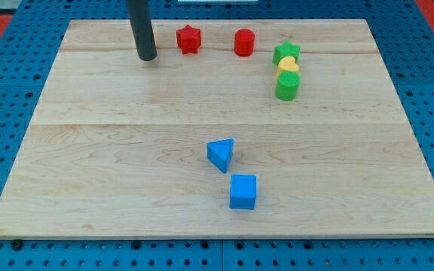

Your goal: Place the yellow heart at the top left side of the board

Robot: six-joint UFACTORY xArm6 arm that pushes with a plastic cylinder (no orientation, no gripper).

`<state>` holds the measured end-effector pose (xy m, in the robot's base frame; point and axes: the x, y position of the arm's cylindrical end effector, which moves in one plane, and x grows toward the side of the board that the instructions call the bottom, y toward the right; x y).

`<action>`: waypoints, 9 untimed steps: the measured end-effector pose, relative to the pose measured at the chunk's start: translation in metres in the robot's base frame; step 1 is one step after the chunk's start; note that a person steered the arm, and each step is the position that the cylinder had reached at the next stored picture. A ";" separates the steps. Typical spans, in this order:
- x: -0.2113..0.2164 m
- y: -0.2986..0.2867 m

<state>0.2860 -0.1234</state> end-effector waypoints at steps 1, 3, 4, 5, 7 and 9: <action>-0.009 0.000; 0.056 0.049; 0.119 0.107; 0.148 0.199; 0.078 0.302; 0.043 0.258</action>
<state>0.3292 0.1348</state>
